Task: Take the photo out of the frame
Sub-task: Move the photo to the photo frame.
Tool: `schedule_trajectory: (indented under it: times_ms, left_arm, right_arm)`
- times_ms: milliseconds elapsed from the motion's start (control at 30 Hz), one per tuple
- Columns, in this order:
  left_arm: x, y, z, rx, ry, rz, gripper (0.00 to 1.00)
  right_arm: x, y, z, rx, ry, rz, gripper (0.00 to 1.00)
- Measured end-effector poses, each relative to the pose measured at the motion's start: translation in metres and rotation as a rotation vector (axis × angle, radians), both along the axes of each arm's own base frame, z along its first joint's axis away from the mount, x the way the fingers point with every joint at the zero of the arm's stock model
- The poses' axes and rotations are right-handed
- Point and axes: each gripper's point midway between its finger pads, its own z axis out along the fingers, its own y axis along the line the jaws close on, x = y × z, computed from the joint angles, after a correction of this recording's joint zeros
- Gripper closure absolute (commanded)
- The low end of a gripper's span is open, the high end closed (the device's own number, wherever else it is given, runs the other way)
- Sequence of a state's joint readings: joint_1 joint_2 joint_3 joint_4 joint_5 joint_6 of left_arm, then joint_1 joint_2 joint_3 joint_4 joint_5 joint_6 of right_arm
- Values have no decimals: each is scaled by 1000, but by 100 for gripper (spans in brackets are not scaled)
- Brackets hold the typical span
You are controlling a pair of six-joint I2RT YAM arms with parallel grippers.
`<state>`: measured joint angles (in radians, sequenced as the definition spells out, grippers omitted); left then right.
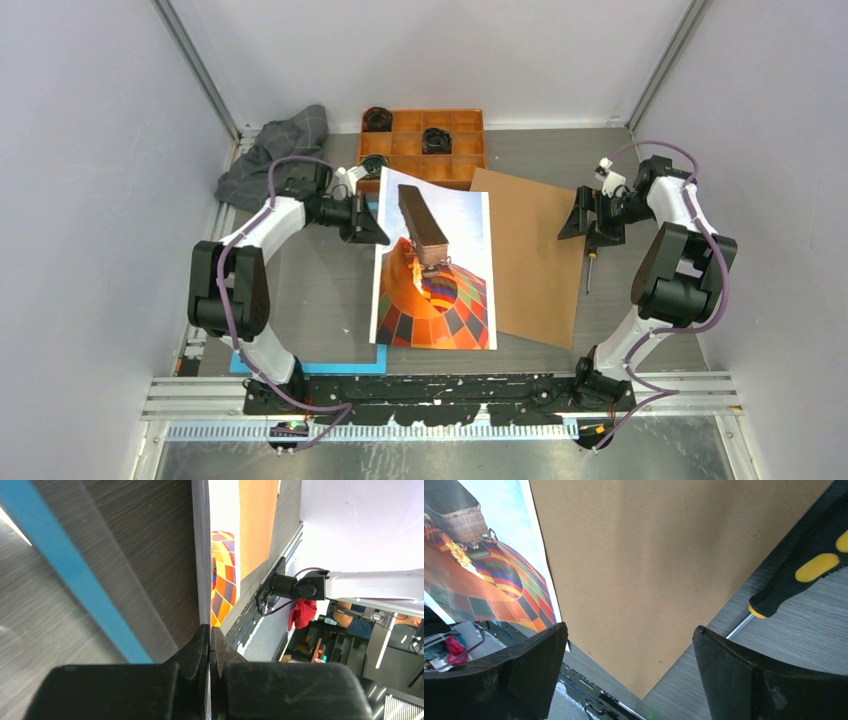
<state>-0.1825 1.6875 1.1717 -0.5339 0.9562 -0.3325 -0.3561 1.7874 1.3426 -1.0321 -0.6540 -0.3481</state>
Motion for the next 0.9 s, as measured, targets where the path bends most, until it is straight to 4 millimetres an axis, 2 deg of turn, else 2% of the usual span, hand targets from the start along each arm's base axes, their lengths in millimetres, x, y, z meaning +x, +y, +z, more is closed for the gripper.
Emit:
schedule_trajectory:
  times_ms: [133, 367, 533, 600, 733, 900]
  left_arm:
    - [-2, 17, -6, 7, -4, 20, 100]
    - [-13, 25, -23, 20, 19, 7, 96]
    - [-8, 41, -28, 26, 25, 42, 95]
    - [-6, 45, -29, 29, 25, 53, 88]
    - [-6, 49, -30, 36, 23, 56, 66]
    - [-12, 52, -35, 66, 37, 49, 52]
  right_arm:
    - [0, 9, 16, -29, -47, 24, 0]
    - [-3, 22, 44, -56, -118, 43, 0]
    - [-6, 28, 62, -78, -171, 48, 0]
    - [-6, 28, 64, -83, -178, 42, 0]
    - [-5, 29, 60, -84, -174, 27, 0]
    - [-7, 29, 54, -79, -160, 14, 0]
